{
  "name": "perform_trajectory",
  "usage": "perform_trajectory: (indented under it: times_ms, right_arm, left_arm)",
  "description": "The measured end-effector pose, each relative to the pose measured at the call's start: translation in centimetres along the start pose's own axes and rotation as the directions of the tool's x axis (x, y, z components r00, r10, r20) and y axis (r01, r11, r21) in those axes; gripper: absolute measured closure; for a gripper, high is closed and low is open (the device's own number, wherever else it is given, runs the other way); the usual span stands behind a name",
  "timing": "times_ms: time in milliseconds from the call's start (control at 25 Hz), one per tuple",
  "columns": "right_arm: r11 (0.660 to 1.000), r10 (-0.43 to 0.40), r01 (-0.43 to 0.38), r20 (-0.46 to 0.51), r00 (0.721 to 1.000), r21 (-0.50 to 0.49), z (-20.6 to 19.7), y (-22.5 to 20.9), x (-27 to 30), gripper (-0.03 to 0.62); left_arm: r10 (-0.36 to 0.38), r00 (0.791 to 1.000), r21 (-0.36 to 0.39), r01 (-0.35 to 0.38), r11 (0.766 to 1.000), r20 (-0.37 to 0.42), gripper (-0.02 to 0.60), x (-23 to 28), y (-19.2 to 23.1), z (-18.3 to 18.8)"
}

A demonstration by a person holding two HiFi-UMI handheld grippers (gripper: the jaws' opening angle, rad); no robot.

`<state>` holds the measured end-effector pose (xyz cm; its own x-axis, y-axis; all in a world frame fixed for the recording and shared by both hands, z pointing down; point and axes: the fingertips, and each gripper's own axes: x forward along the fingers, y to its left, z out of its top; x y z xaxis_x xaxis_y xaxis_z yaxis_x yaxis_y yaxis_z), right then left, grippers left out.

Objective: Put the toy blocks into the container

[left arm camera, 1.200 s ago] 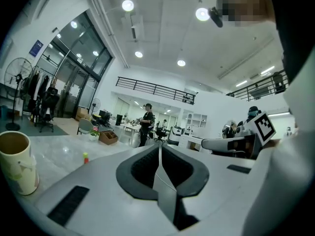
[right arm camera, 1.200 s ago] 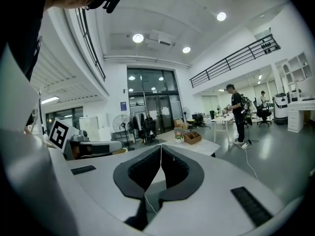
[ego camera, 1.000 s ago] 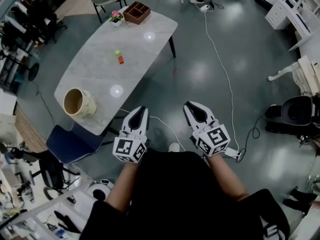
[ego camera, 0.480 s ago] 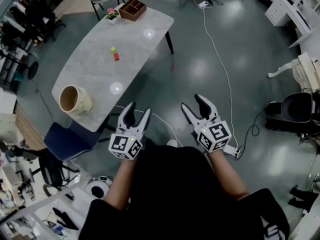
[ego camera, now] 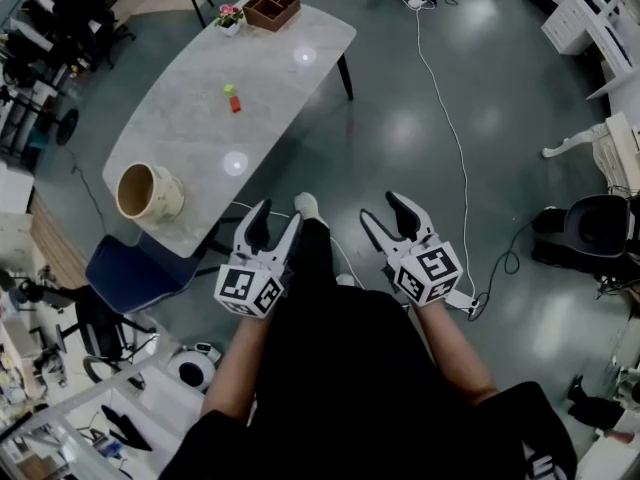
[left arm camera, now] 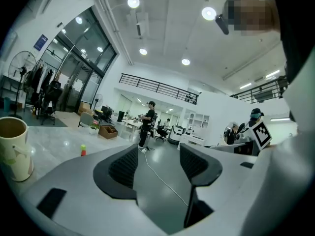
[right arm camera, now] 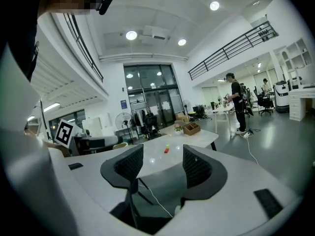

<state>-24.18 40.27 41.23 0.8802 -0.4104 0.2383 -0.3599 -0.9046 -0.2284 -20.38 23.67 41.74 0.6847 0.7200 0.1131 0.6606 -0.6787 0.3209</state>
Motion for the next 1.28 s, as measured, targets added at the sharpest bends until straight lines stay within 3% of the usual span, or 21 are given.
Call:
perform_trajectory:
  times_ms: [240, 480, 760, 920, 1040, 1280]
  right_arm:
    - [1.0, 0.006, -0.005, -0.033, 0.999, 0.013, -0.7, -0.6, 3.7, 0.375]
    - [1.0, 0.01, -0.01, -0.086, 0.996, 0.007, -0.1, -4.1, 10.2, 0.375]
    - [0.999, 0.027, -0.031, -0.144, 0.989, -0.021, 4.3, -10.7, 21.9, 0.375]
    - [0.999, 0.036, -0.04, -0.13, 0.991, -0.027, 8.1, -13.3, 28.5, 0.375]
    - [0.997, 0.06, -0.068, -0.149, 0.987, -0.046, 9.9, -14.6, 33.9, 0.375]
    - [0.987, 0.109, -0.135, -0.246, 0.963, -0.091, 10.9, -14.7, 40.7, 0.375]
  left_arm:
    - [0.003, 1.0, -0.035, -0.003, 0.999, -0.007, 0.339, 2.6, 3.1, -0.6]
    - [0.012, 1.0, -0.05, -0.014, 0.999, -0.023, 0.339, 9.0, 8.6, -0.5]
    - [0.065, 0.997, -0.125, -0.068, 0.99, -0.03, 0.335, 18.3, 17.8, 1.9]
    - [0.089, 0.996, -0.221, -0.086, 0.971, 0.004, 0.331, 21.7, 22.1, 6.0]
    - [0.127, 0.991, -0.216, -0.116, 0.969, 0.036, 0.331, 23.2, 26.0, 8.7]
    - [0.211, 0.978, -0.251, -0.204, 0.946, 0.001, 0.331, 24.9, 32.6, 7.1]
